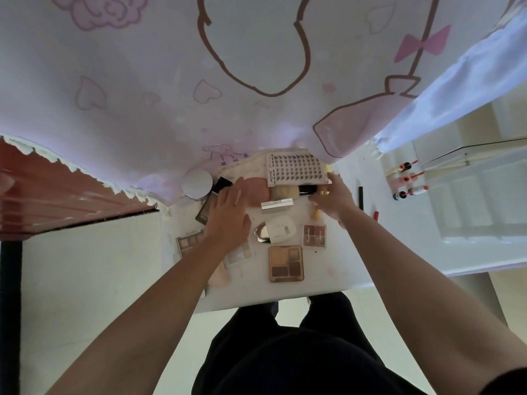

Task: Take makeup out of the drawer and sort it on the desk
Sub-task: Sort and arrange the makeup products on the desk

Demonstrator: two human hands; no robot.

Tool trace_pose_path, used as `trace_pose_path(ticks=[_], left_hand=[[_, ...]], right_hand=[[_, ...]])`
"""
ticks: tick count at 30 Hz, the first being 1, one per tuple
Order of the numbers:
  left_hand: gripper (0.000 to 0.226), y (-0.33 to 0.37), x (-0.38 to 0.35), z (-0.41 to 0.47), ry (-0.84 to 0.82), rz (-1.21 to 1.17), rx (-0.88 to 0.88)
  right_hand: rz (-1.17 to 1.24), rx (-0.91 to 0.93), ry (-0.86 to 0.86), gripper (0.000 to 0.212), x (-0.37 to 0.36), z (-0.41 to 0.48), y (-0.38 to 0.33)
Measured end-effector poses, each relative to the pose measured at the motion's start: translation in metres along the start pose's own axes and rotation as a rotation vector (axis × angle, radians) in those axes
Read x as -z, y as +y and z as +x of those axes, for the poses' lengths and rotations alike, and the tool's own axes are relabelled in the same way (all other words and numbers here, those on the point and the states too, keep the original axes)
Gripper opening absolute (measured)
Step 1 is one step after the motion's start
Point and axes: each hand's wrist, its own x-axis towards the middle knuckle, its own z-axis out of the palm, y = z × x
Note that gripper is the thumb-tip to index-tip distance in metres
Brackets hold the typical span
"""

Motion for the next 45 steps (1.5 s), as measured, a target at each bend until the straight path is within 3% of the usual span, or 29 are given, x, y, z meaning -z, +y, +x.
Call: trace_pose_path(ticks=[3, 5, 9, 15, 18, 22, 24, 27, 29, 32, 34, 38, 43, 45], left_hand=[[0.072, 0.013, -0.007, 0.007, -0.203, 0.067, -0.054], [0.071, 0.015, -0.011, 0.006, -0.24, 0.089, -0.042], [0.063, 0.016, -0.012, -0.012, -0.221, 0.078, 0.023], [0.056, 0.008, -0.018, -0.035, -0.031, 0.076, 0.021], [0.057, 0.006, -0.017, -0.025, -0.092, 0.022, 0.126], [0.062, 0.008, -0.013, -0.006, -0.154, -0.097, 0.259], [0.061, 0.01, -0.005, -0.004, -0.113, -0.239, 0.344], [0.062, 0.014, 0.018, -0.013, 0.079, -0.504, 0.505], [0.064, 0.012, 0.032, -0.017, 0.159, -0.778, 0.632], [0.057, 0.004, 0.053, -0.025, 0.07, -1.467, 0.708], [0.043, 0.002, 0.067, -0.033, -0.036, -1.754, 0.67], [0.033, 0.007, 0.086, -0.05, -0.113, -1.943, 0.687], [0.054, 0.016, 0.09, -0.057, -0.209, -1.952, 0.661], [0.051, 0.023, 0.088, -0.059, -0.25, -1.939, 0.622]], right_hand=[[-0.095, 0.034, 0.007, 0.082, -0.004, -0.007, 0.006], [-0.136, 0.088, 0.059, 0.082, -0.011, -0.015, 0.009], [-0.345, 0.211, 0.147, 0.079, -0.026, -0.034, 0.012], [-0.541, 0.495, -0.068, 0.055, -0.043, -0.045, 0.016], [-0.496, 0.523, -0.046, 0.036, -0.045, -0.049, 0.014], [-0.481, 0.516, -0.02, 0.028, -0.043, -0.051, 0.019], [-0.476, 0.498, -0.004, 0.03, -0.043, -0.053, 0.022], [-0.475, 0.502, 0.009, 0.034, -0.046, -0.053, 0.021], [-0.492, 0.53, 0.004, 0.035, -0.049, -0.054, 0.017], [-0.541, 0.54, -0.016, 0.038, -0.059, -0.058, 0.009], [-0.595, 0.52, -0.054, 0.04, -0.063, -0.062, 0.004], [-0.597, 0.503, -0.17, 0.043, -0.066, -0.077, -0.009], [-0.326, 0.578, -0.034, 0.044, -0.061, -0.109, -0.033], [-0.252, 0.622, -0.055, 0.05, -0.053, -0.123, -0.037]])
